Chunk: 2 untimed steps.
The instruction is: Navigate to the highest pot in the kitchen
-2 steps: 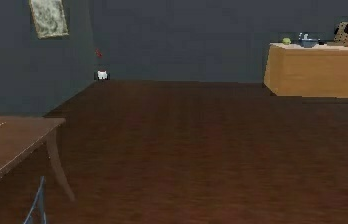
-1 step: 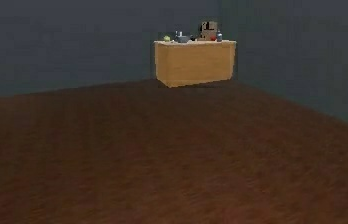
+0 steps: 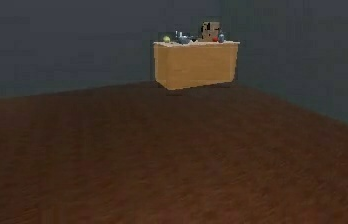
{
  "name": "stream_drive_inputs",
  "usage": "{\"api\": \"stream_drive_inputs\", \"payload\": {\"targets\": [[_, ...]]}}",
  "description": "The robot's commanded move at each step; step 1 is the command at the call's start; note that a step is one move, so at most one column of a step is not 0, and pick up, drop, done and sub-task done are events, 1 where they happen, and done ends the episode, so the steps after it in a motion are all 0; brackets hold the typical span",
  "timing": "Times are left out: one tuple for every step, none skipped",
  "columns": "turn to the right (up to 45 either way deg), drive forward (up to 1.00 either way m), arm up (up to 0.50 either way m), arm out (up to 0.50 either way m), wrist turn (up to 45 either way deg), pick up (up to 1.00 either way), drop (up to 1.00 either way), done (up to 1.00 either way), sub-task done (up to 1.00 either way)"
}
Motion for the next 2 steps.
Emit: {"api": "stream_drive_inputs", "payload": {"targets": [[0.0, 1.0, 0.0, 0.0, 0.0, 0.0, 0.0, 0.0, 0.0], [0.0, 1.0, 0.0, 0.0, 0.0, 0.0, 0.0, 0.0, 0.0]]}}
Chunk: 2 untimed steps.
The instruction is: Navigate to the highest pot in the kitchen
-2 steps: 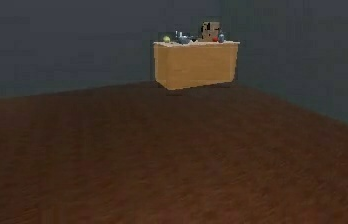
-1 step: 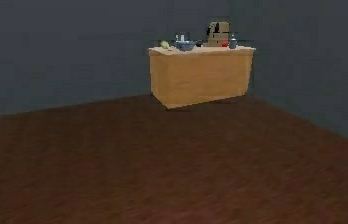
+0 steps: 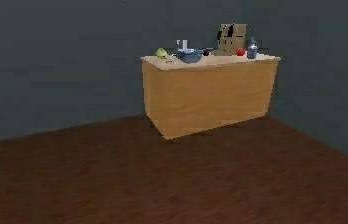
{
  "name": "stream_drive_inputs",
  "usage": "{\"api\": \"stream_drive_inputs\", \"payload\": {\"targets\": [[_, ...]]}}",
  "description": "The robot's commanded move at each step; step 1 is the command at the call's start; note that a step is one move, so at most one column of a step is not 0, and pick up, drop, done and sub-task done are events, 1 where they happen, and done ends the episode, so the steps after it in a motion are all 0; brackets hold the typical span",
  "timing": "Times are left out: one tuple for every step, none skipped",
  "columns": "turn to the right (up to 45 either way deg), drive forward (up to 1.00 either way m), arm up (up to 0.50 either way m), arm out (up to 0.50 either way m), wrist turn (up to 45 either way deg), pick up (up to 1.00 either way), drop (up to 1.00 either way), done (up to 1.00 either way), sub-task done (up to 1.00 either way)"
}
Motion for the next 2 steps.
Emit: {"api": "stream_drive_inputs", "payload": {"targets": [[0.0, 1.0, 0.0, 0.0, 0.0, 0.0, 0.0, 0.0, 0.0], [3.0, 0.0, 0.0, 0.0, 0.0, 0.0, 0.0, 0.0, 0.0]]}}
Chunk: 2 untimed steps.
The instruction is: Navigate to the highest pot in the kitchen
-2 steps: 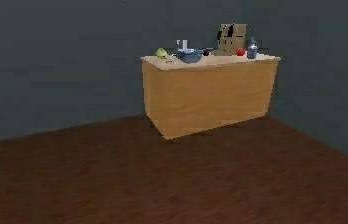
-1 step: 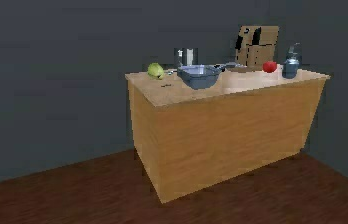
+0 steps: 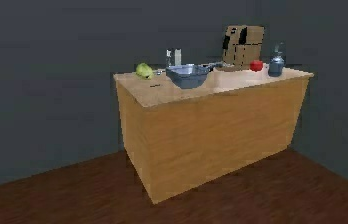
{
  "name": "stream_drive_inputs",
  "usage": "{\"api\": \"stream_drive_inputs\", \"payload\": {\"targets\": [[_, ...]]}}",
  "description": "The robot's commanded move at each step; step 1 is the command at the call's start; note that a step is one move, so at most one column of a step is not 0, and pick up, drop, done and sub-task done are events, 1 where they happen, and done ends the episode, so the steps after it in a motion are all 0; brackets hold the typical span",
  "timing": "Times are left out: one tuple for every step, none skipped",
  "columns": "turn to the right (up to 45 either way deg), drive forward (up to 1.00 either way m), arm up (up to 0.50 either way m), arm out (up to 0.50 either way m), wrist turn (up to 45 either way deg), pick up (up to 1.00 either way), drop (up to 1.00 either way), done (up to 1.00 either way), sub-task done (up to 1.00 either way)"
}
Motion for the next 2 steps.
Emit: {"api": "stream_drive_inputs", "payload": {"targets": [[0.0, 0.7, 0.0, 0.0, 0.0, 0.0, 0.0, 0.0, 0.0], [0.0, 0.0, 0.0, 0.0, 0.0, 0.0, 0.0, 1.0, 0.0]]}}
